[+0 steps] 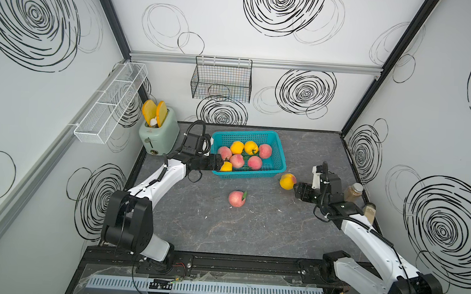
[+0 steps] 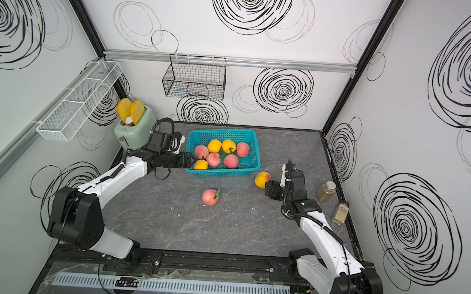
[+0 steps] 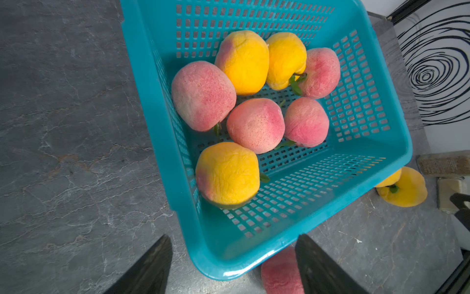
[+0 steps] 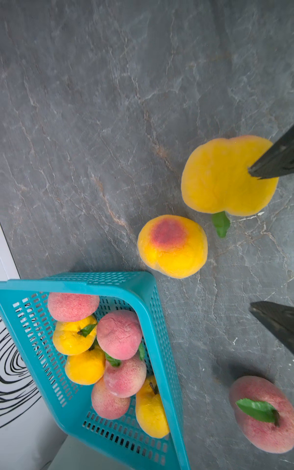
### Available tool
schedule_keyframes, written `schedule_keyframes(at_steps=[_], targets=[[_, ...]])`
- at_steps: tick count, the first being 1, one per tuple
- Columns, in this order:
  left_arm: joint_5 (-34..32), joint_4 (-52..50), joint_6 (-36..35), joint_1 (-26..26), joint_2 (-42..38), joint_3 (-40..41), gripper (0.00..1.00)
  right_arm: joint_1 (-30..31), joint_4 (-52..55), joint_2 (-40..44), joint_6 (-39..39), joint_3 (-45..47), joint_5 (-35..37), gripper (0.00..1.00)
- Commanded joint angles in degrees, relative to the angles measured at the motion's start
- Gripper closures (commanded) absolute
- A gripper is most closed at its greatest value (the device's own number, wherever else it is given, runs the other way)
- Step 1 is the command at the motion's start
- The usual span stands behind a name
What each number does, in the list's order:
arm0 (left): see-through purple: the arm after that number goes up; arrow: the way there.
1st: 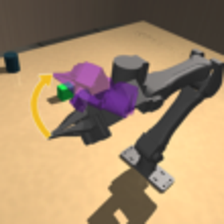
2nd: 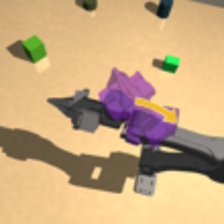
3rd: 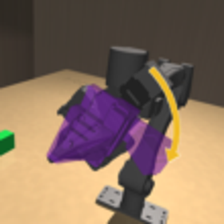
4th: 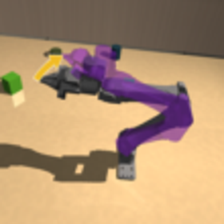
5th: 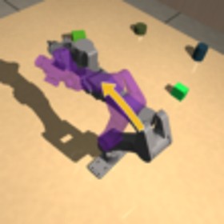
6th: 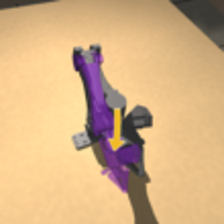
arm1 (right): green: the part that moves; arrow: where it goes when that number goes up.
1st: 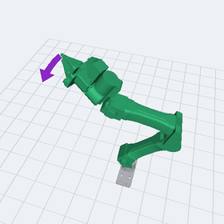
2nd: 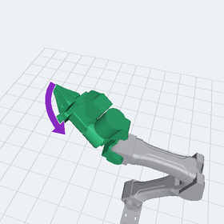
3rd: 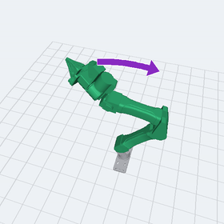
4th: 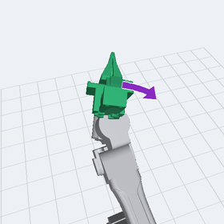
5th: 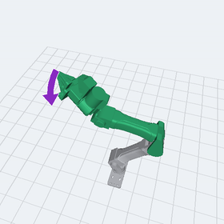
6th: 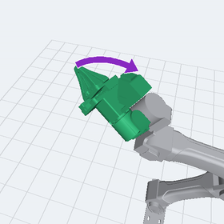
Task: Put the peaches into the basket
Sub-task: Pick up the peach from the center of the board.
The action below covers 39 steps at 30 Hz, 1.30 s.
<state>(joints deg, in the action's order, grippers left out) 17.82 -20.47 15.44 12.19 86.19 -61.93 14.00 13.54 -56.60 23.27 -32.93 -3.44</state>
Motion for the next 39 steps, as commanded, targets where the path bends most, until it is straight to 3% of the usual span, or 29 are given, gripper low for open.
schedule_keyframes(at_steps=[1, 15, 39], targets=[[2.95, 4.51, 0.74, -0.42, -1.82, 1.45, 0.20, -2.13, 1.30, 0.95, 2.15, 0.80, 2.25, 0.20], [3.53, 4.91, 1.18, -0.89, -2.26, 1.90, 0.20, -9.35, 0.22, -1.00, 2.66, 2.98, 0.97, 0.21], [3.99, 5.09, 1.39, -0.94, -2.08, 2.08, 0.20, -9.52, -5.08, -9.03, 1.71, 2.56, -3.03, 0.21]])
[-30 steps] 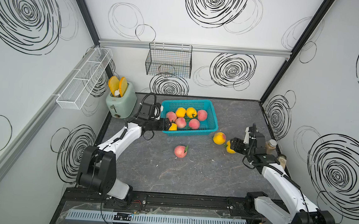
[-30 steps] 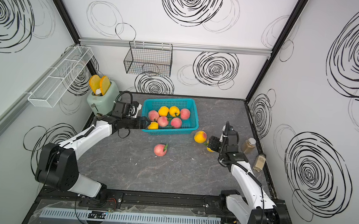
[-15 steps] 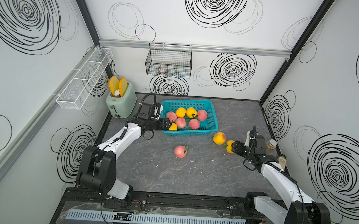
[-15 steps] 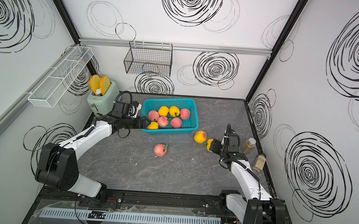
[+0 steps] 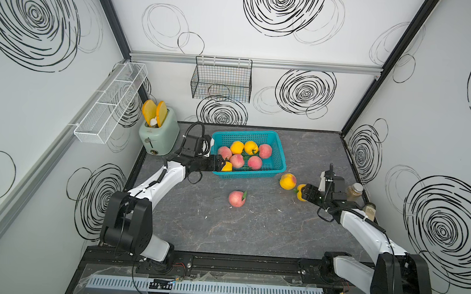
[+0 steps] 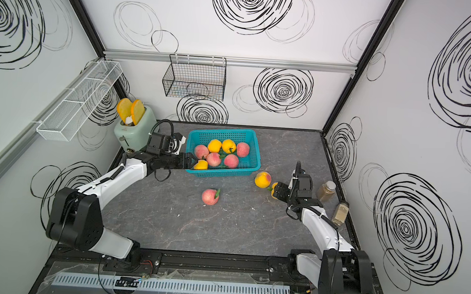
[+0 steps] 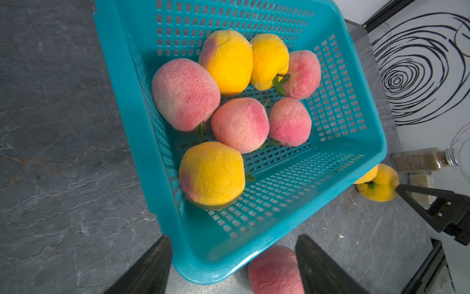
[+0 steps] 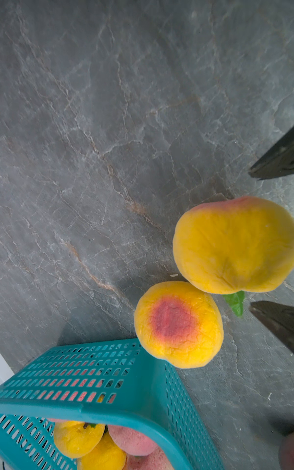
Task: Put the peaches into the basket
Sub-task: Pick up the peach from the center of the board.
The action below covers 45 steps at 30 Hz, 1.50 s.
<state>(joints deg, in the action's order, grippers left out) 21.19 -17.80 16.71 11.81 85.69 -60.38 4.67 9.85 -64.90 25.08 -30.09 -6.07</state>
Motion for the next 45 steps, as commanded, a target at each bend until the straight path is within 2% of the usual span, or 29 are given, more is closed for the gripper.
schedule_keyframes(at_steps=[1, 29, 45], targets=[[0.61, 2.38, 0.11, -0.61, -1.58, 0.52, 0.20, -0.17, -1.66, -1.01, -0.24, -0.37, -0.35, 0.21], [0.69, 2.42, 0.16, -0.56, -1.40, 0.53, 0.20, 1.31, -4.05, -8.90, -3.06, -3.77, 0.67, 0.22], [0.71, 2.64, 0.30, -0.61, -1.23, 0.61, 0.20, 1.33, -4.28, -9.41, -3.46, -3.84, 0.00, 0.37]])
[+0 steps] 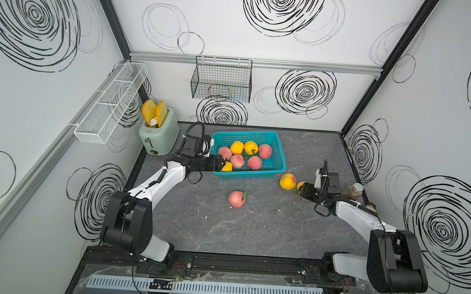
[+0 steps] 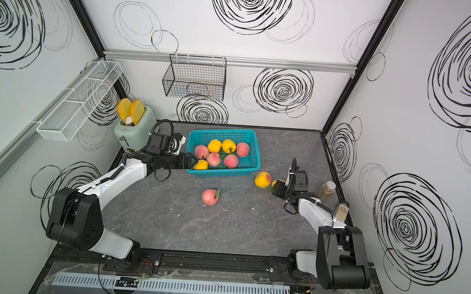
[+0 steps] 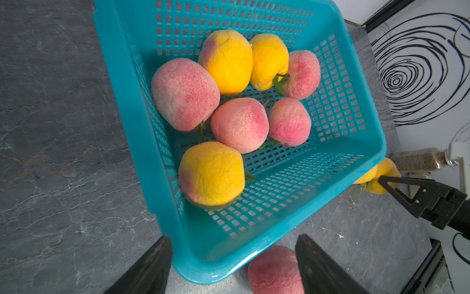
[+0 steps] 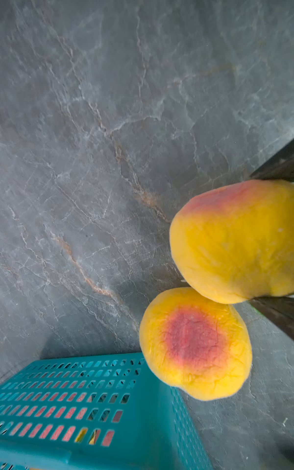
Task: Put the peaches into the basket
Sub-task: Pick up the peach from the center of the board.
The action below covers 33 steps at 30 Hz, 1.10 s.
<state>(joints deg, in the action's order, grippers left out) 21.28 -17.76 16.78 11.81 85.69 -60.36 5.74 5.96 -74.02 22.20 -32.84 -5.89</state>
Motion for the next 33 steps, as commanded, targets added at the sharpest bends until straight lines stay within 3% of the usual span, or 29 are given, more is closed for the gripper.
schedule_keyframes(at_steps=[1, 33], targets=[[0.61, 2.55, 0.19, -0.56, -1.29, 0.59, 0.20, 0.24, -0.28, -0.34, -0.57, -1.09, -0.18, 0.38], [0.59, 2.51, 0.20, -0.74, -1.74, 0.57, 0.20, 0.21, 1.29, 2.43, -0.48, -1.53, -1.11, 0.41]])
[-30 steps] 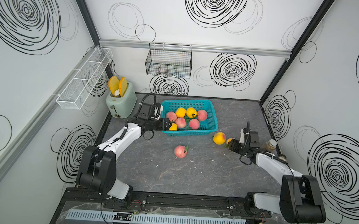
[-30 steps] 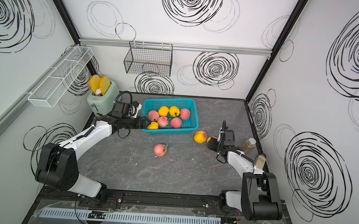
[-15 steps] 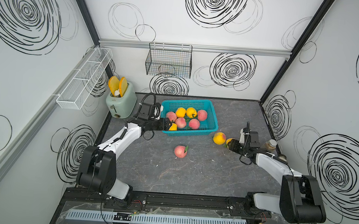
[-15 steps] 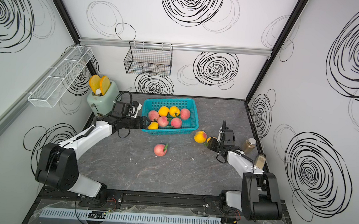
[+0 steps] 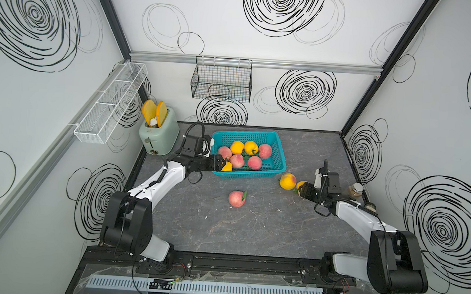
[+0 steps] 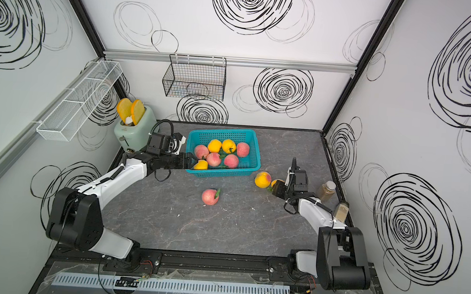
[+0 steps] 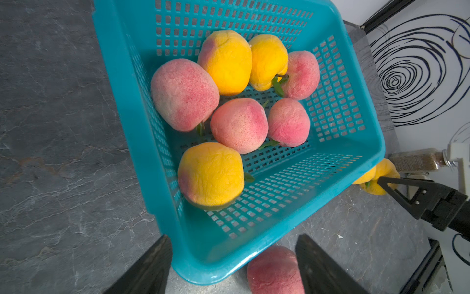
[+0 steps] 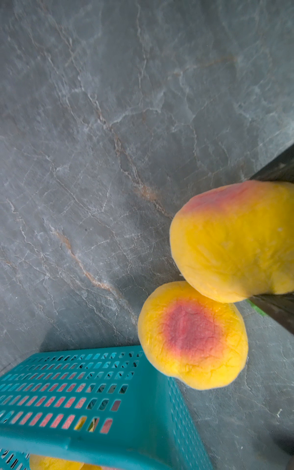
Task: Put the peaches into the basket
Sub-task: Pick up the peach from the center of the board.
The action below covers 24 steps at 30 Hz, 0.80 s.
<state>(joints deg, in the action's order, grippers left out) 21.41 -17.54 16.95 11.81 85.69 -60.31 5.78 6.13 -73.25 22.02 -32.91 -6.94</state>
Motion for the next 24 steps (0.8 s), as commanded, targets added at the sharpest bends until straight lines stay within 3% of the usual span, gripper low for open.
schedule_keyframes(at_steps=[1, 24], targets=[[0.48, 2.33, 0.02, -0.74, -1.78, 0.52, 0.20, 0.11, 1.37, 1.78, -0.31, -1.47, 0.00, 0.41], [0.65, 2.60, 0.25, -0.83, -1.75, 0.64, 0.20, 0.10, 8.94, 9.77, -0.93, -5.05, 0.63, 0.41]])
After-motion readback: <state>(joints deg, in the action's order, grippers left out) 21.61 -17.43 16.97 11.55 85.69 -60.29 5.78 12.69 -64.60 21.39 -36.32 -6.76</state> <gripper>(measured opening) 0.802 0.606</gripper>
